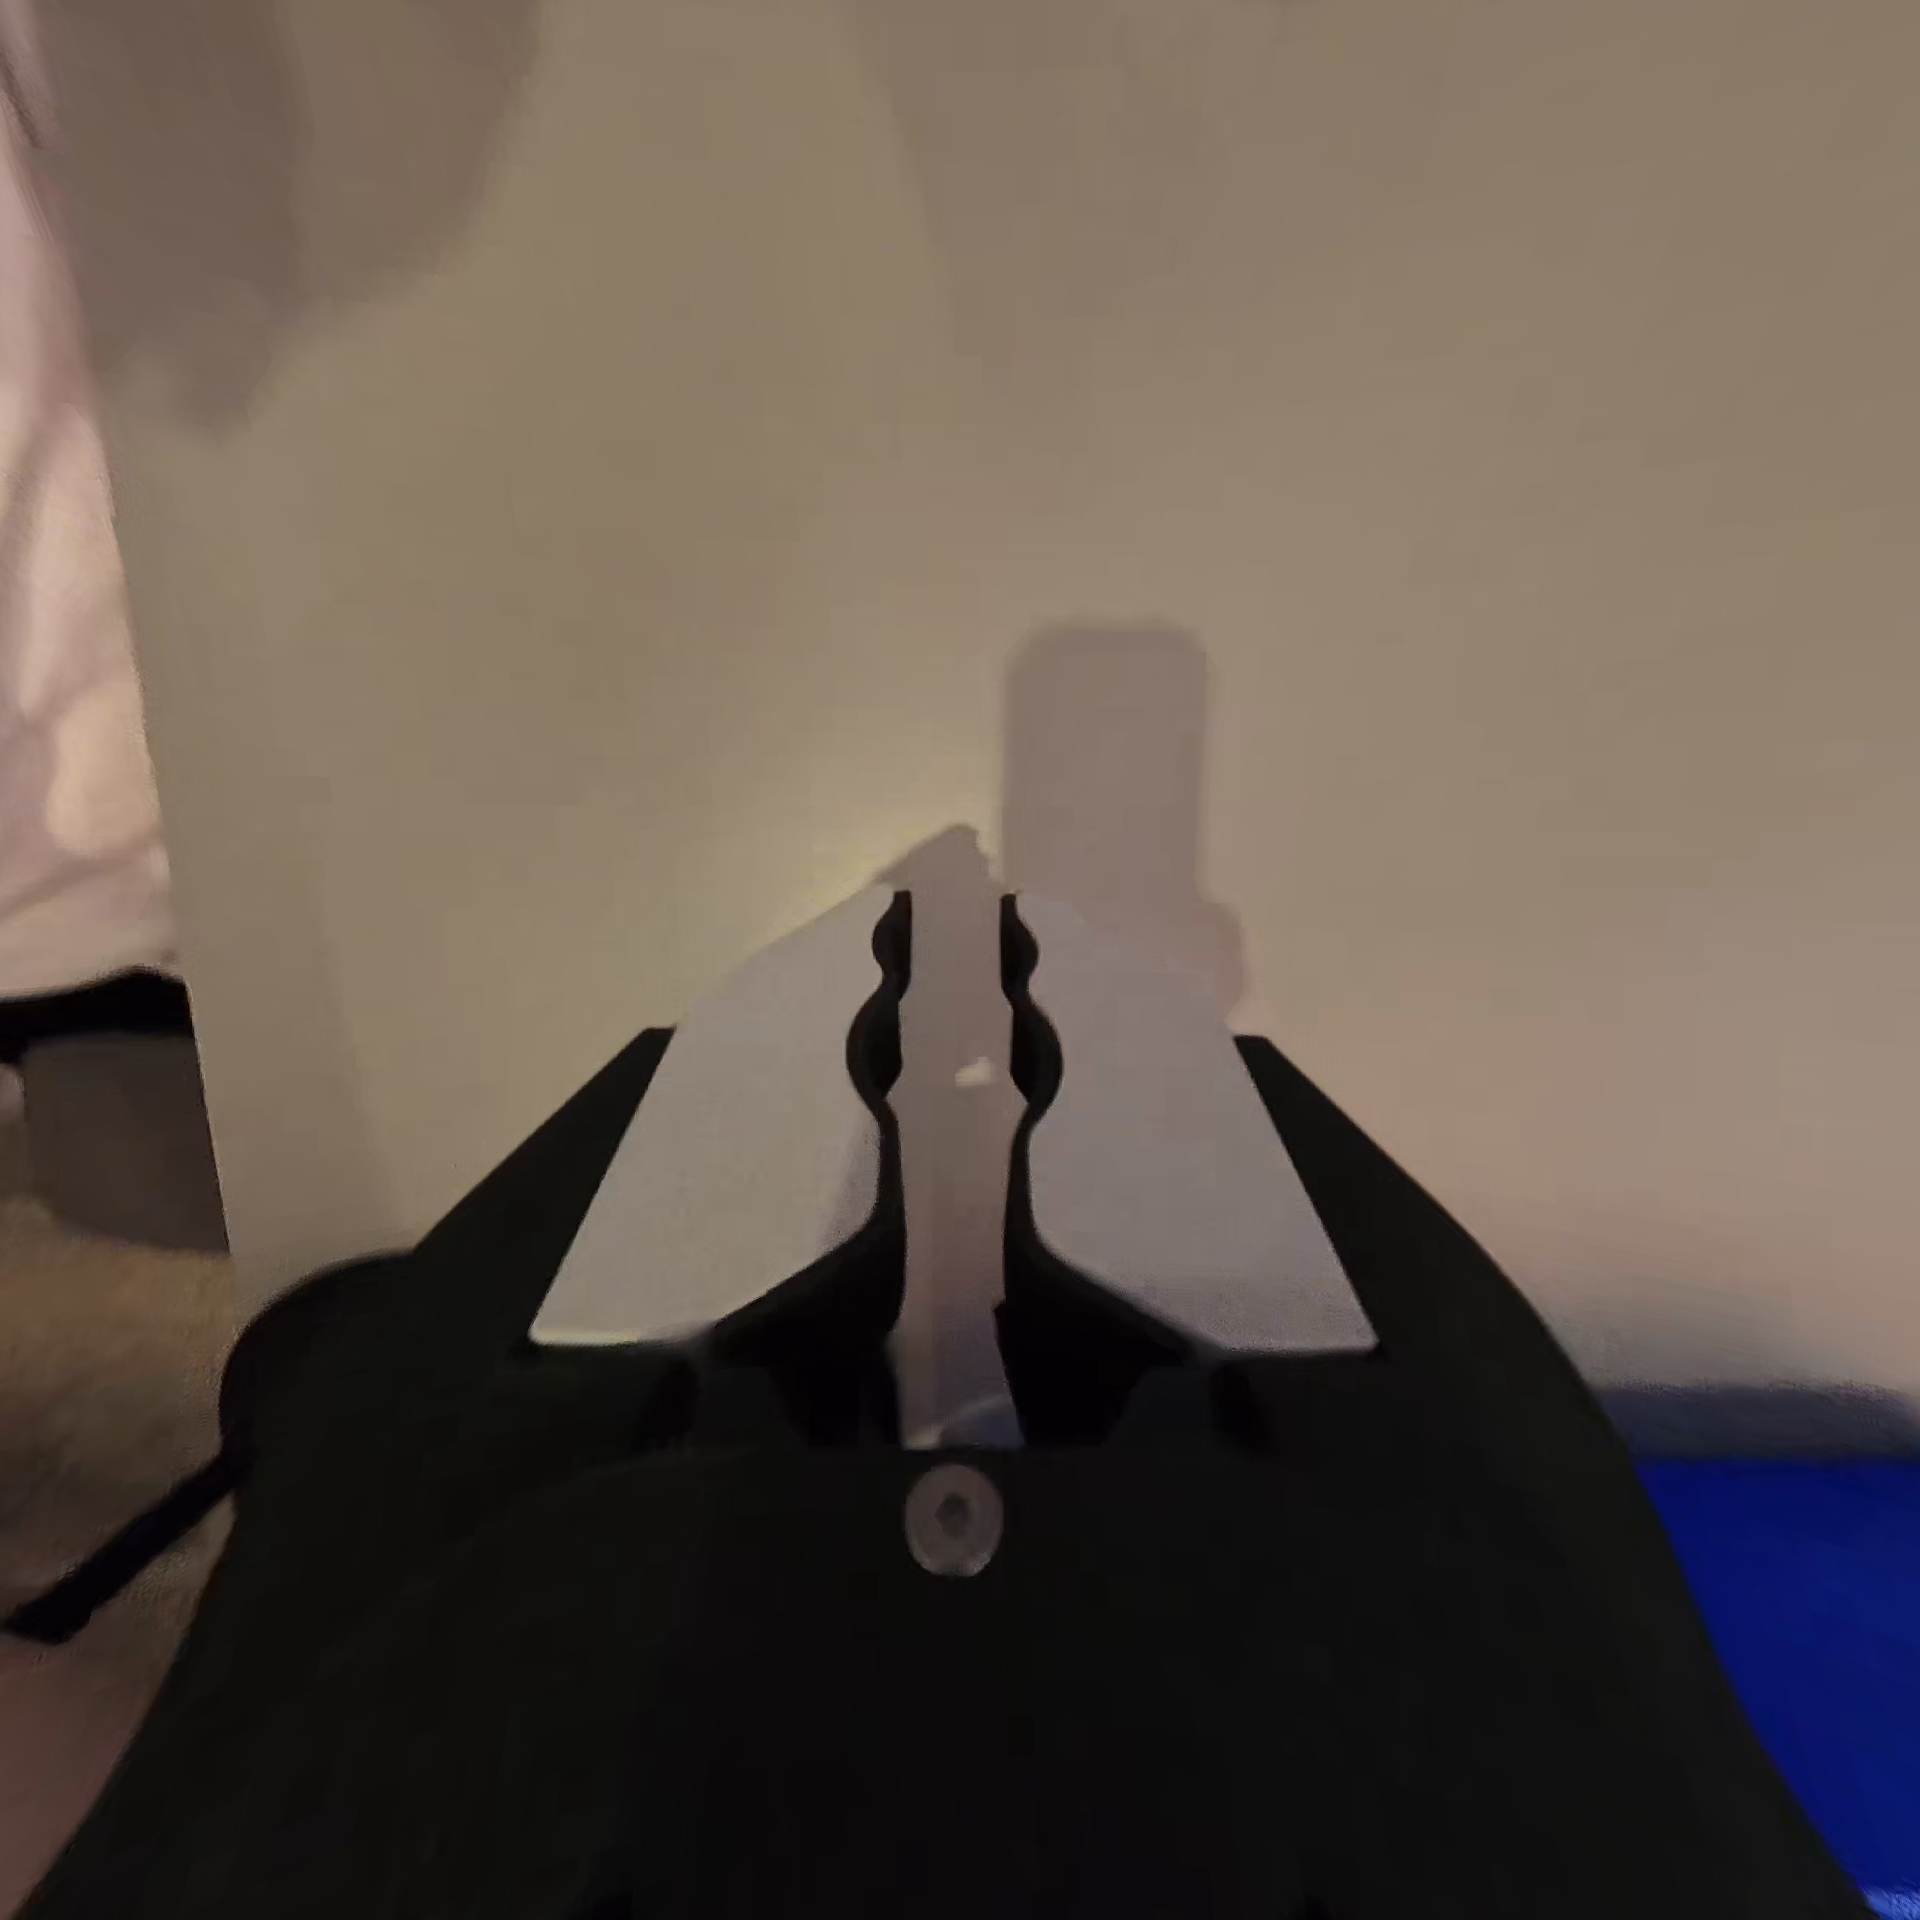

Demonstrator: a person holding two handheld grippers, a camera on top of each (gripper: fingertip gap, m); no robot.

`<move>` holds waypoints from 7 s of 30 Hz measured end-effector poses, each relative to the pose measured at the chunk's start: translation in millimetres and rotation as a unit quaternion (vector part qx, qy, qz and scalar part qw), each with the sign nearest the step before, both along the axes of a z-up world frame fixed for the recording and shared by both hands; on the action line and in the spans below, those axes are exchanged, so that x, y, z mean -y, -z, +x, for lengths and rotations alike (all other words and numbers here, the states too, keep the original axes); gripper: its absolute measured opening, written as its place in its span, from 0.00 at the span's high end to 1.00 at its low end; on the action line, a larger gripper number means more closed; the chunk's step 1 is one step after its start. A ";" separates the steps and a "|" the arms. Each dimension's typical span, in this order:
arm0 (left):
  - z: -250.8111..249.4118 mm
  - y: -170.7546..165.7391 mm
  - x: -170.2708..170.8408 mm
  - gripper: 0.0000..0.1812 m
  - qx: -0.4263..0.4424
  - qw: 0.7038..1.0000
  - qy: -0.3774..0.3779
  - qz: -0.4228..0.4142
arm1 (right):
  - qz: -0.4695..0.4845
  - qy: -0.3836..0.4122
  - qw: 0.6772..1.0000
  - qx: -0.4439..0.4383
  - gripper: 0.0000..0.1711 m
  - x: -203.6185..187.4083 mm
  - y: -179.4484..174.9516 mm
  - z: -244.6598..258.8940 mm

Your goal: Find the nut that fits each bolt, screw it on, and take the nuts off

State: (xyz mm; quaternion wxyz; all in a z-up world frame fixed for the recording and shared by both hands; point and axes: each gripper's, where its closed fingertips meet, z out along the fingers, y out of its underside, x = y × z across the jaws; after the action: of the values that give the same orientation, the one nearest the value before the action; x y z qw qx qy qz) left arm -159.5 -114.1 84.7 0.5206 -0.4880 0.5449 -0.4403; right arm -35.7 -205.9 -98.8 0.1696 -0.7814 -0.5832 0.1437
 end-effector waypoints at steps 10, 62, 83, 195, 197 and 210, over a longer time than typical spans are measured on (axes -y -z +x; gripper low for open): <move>7.9 7.3 13.9 0.92 -0.017 1.000 0.023 0.002 | 0.024 0.113 0.993 0.031 0.86 42.7 49.1 44.0; 41.5 103.8 53.0 0.92 -0.134 0.979 0.149 0.042 | 0.232 -0.128 0.955 -0.133 0.90 -43.2 -125.0 -99.5; 38.6 104.1 44.3 0.93 -0.153 0.979 0.129 0.033 | 0.210 -0.048 0.968 -0.127 0.90 -51.1 -122.8 -103.1; 73.3 169.8 17.3 0.92 -0.146 0.989 -0.015 0.008 | -0.091 0.184 0.978 0.040 0.90 -71.5 -56.1 -73.3; 73.1 171.7 21.9 0.92 -0.149 0.989 0.004 0.004 | -0.090 0.158 0.981 0.066 0.90 -68.3 -54.6 -73.5; 71.9 166.1 33.5 0.92 -0.136 0.990 0.040 0.021 | -0.025 -0.009 0.986 0.165 0.90 -59.4 -60.5 -74.7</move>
State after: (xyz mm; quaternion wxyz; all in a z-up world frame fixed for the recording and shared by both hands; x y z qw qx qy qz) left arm -87.6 -147.7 -81.4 0.4334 -0.5103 0.6389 -0.3790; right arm -110.3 -146.5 -38.4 0.0504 -0.7932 -0.6062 0.0290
